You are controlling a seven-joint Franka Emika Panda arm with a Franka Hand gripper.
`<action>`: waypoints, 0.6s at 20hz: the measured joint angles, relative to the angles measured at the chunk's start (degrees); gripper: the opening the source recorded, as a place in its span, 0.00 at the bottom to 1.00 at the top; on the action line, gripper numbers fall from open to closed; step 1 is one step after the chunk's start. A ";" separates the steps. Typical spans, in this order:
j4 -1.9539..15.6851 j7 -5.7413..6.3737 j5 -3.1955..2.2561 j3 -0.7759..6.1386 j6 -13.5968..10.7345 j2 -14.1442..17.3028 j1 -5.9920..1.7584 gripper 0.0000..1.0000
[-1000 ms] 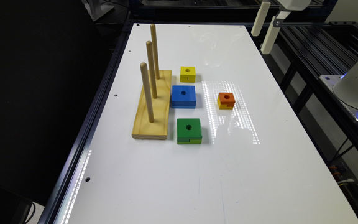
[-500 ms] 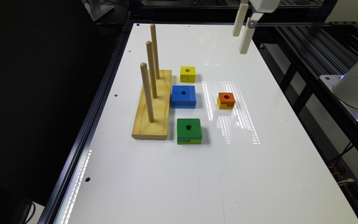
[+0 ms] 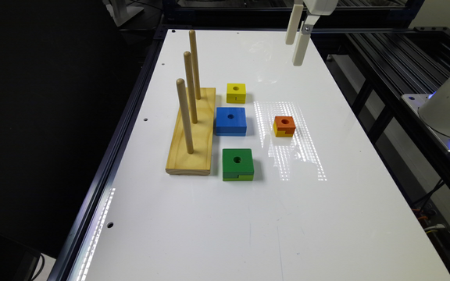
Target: Pick up yellow block.
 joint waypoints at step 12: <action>1.43 -1.20 -0.01 -0.01 0.00 1.10 -1.18 1.00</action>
